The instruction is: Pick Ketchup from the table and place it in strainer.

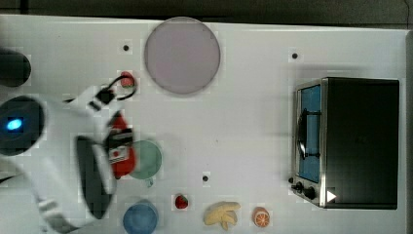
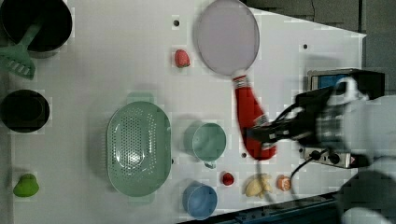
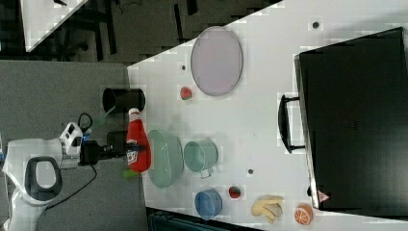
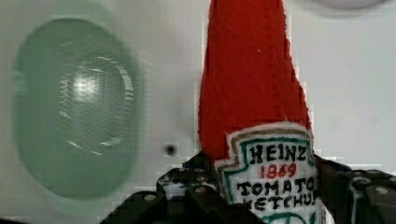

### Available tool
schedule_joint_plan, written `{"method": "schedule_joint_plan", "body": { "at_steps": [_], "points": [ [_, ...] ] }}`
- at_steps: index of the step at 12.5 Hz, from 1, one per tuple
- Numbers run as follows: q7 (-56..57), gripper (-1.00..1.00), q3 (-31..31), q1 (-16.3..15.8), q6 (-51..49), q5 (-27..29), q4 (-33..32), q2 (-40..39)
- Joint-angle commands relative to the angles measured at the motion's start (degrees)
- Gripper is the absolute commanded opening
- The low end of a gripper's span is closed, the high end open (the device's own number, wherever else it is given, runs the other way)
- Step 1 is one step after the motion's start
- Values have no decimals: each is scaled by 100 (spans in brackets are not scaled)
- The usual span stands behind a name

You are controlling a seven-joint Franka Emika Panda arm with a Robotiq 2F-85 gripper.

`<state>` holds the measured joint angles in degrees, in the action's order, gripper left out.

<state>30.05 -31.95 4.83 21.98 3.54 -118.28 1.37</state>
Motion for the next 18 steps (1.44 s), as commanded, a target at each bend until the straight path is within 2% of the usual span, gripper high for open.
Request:
{"method": "schedule_joint_plan", "body": {
  "at_steps": [1, 5, 9, 10, 13, 16, 18],
  "points": [
    [-1868, 20, -658, -231, 447, 49, 45, -323],
    [-3083, 20, -1271, -352, 1710, -91, -247, -1076],
    [-3372, 20, -1286, -460, 2932, -756, -700, -1774],
    [-3389, 29, -1271, -462, 3130, -821, -798, -1942],
    [-3406, 94, -1242, -462, 3585, -836, -875, -2276],
    [-3486, 100, -1245, -351, 3640, -828, -784, -2002],
    [-3531, 100, -1234, -48, 3635, -810, -739, -1524]
  ]
}}
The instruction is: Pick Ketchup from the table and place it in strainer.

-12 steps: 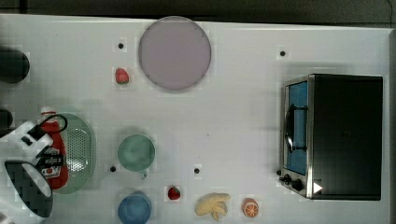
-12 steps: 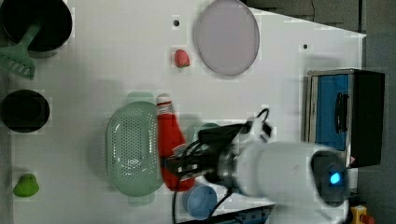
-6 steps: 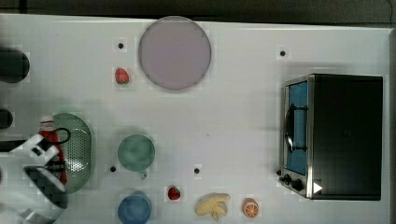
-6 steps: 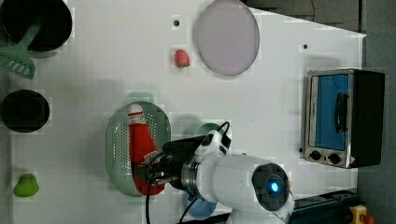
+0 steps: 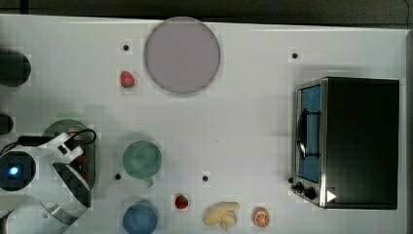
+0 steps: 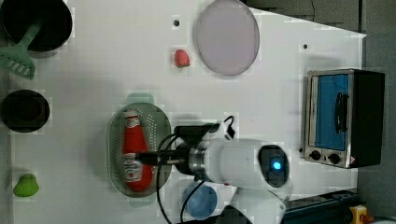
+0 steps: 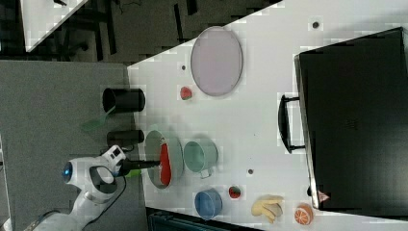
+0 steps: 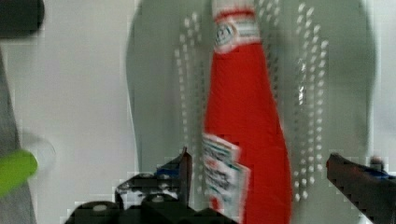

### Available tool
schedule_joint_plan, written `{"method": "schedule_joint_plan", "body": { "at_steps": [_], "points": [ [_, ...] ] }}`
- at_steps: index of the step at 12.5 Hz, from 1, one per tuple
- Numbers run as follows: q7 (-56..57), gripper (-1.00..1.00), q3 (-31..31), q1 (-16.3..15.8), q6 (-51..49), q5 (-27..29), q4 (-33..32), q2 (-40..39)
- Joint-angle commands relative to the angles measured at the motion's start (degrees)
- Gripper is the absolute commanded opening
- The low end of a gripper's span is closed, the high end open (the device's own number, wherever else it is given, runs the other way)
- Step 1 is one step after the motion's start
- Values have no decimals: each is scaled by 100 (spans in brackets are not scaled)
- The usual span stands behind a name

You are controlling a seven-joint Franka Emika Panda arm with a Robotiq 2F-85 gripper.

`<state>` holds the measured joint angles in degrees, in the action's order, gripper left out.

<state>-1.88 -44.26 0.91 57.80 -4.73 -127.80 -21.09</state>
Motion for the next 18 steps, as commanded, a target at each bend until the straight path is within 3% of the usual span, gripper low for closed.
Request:
{"method": "schedule_joint_plan", "body": {
  "at_steps": [1, 4, 7, 12, 18],
  "points": [
    [-339, 100, 39, 532, 50, 32, 252, 982],
    [-339, 100, 394, 1093, -340, 150, 466, 1702],
    [-286, 100, 1121, 1493, -1648, 161, 884, 2256],
    [286, 100, 2410, 1585, -3901, 262, 1929, 2586],
    [329, 100, 3108, 1586, -4991, 452, 2512, 2594]
  ]
}}
